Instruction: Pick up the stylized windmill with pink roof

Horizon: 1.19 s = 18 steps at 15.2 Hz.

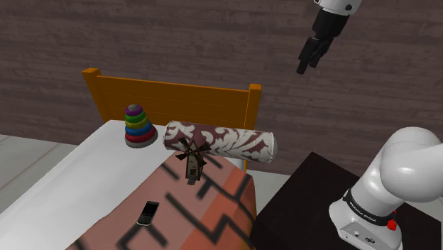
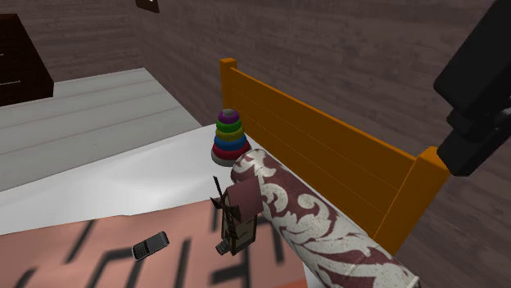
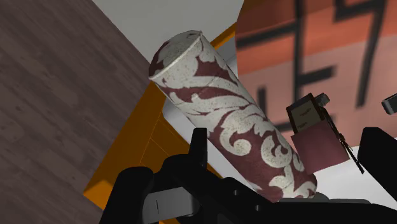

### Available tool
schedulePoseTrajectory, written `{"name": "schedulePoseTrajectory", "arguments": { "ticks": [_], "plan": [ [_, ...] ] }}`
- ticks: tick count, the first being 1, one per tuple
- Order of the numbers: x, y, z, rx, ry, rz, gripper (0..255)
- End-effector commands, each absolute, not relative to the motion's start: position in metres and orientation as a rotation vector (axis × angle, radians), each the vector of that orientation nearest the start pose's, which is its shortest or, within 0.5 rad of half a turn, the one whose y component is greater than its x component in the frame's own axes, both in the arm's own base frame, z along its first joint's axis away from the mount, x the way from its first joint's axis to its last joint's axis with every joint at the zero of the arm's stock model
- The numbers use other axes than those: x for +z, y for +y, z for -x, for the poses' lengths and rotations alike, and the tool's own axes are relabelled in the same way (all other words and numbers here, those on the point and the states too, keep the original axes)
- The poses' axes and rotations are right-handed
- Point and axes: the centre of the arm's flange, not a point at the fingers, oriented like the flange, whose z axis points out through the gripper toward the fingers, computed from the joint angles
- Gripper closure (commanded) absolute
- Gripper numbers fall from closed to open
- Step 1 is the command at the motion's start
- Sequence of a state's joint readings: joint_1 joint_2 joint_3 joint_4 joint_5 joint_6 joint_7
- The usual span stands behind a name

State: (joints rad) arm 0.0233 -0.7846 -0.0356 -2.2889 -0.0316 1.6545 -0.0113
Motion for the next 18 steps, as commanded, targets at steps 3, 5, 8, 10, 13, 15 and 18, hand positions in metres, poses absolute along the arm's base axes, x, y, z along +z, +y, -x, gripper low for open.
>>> {"name": "schedulePoseTrajectory", "arguments": {
  "ticks": [3, 5, 8, 10, 13, 15, 18],
  "plan": [
    [0.617, -0.002, -0.339, -0.215, -0.060, 3.143, 0],
    [0.605, 0.008, -0.362, -0.194, -0.108, 3.146, 0],
    [0.585, 0.024, -0.395, -0.163, -0.180, 3.147, 0],
    [0.571, 0.036, -0.416, -0.142, -0.228, 3.147, 0],
    [0.550, 0.054, -0.448, -0.110, -0.300, 3.146, 0],
    [0.536, 0.067, -0.468, -0.089, -0.348, 3.144, 0],
    [0.513, 0.087, -0.497, -0.057, -0.420, 3.139, 0]
  ]
}}
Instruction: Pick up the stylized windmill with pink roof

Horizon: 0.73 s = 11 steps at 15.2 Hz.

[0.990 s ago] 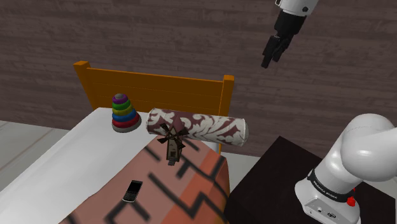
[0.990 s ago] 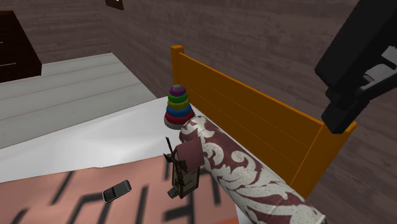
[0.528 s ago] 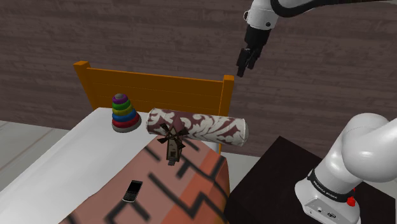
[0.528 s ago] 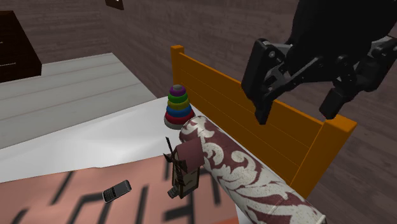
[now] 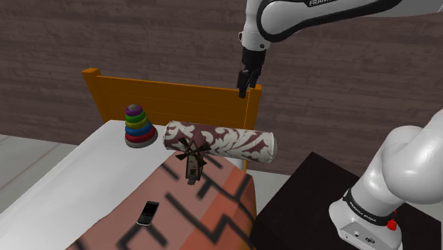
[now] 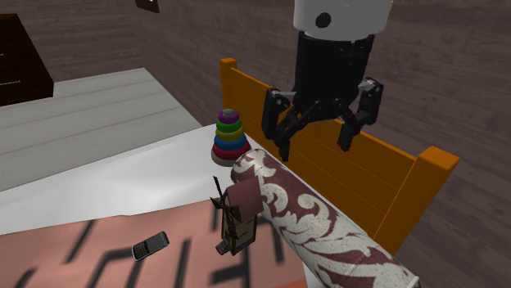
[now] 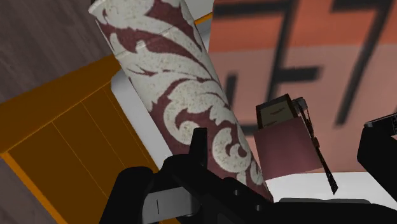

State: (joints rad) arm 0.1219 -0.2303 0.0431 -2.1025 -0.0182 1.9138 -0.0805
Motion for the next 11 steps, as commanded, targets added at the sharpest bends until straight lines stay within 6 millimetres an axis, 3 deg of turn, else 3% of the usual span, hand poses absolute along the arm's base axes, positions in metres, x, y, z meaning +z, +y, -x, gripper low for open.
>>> {"name": "schedulePoseTrajectory", "arguments": {
  "ticks": [1, 11],
  "plan": [
    [0.506, 0.094, -0.506, -0.046, -0.444, 3.137, 0],
    [0.426, 0.171, -0.591, 0.061, -0.683, 3.104, 0]
  ]
}}
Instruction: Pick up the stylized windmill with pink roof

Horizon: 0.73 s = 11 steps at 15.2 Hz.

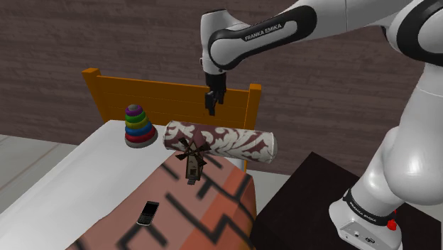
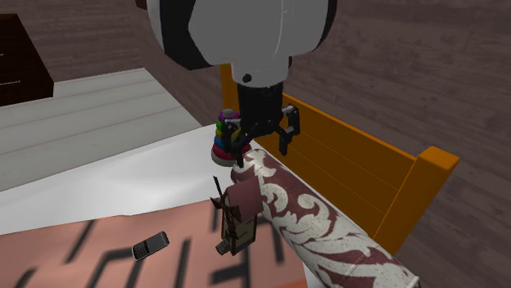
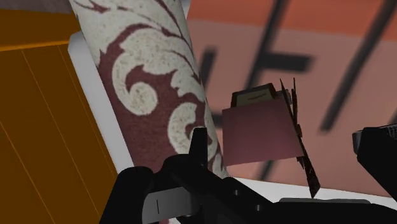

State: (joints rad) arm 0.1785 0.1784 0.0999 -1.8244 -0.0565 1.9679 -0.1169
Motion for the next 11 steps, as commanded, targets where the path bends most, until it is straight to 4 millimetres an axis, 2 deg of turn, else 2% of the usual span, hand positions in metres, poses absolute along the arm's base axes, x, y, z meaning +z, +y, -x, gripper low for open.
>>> {"name": "schedulePoseTrajectory", "arguments": {
  "ticks": [1, 11],
  "plan": [
    [0.417, 0.179, -0.598, 0.071, -0.706, 3.100, 0],
    [0.330, 0.266, -0.663, 0.178, -0.941, 3.043, 0]
  ]
}}
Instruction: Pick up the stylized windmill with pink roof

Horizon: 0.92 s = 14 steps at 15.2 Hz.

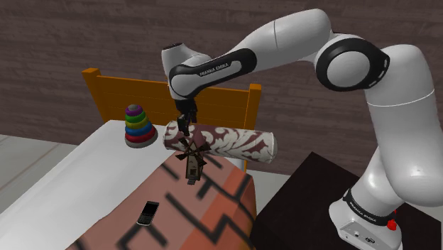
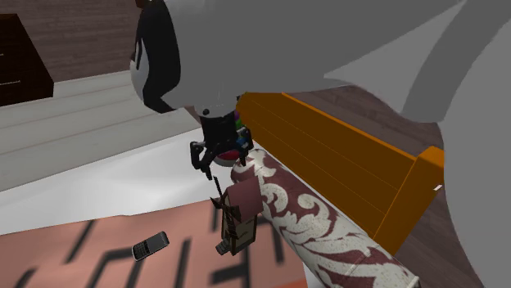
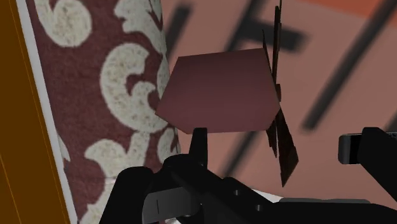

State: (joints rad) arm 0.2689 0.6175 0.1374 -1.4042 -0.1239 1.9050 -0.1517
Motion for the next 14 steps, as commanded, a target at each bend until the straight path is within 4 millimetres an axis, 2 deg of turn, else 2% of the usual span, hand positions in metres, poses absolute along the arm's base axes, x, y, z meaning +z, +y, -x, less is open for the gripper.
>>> {"name": "schedulePoseTrajectory", "arguments": {
  "ticks": [1, 2, 3, 10, 12, 13, 14],
  "plan": [
    [0.321, 0.275, -0.669, 0.189, -0.964, 3.036, 0],
    [0.311, 0.285, -0.674, 0.200, -0.988, 3.029, 0],
    [0.310, 0.286, -0.674, 0.201, -0.990, 3.028, 0],
    [0.270, 0.286, -0.674, 0.201, -0.990, 3.028, 0],
    [0.270, 0.286, -0.674, 0.201, -0.990, 3.028, 0],
    [0.270, 0.286, -0.674, 0.201, -0.990, 3.028, 255],
    [0.270, 0.286, -0.674, 0.201, -0.990, 3.028, 255]
  ]
}}
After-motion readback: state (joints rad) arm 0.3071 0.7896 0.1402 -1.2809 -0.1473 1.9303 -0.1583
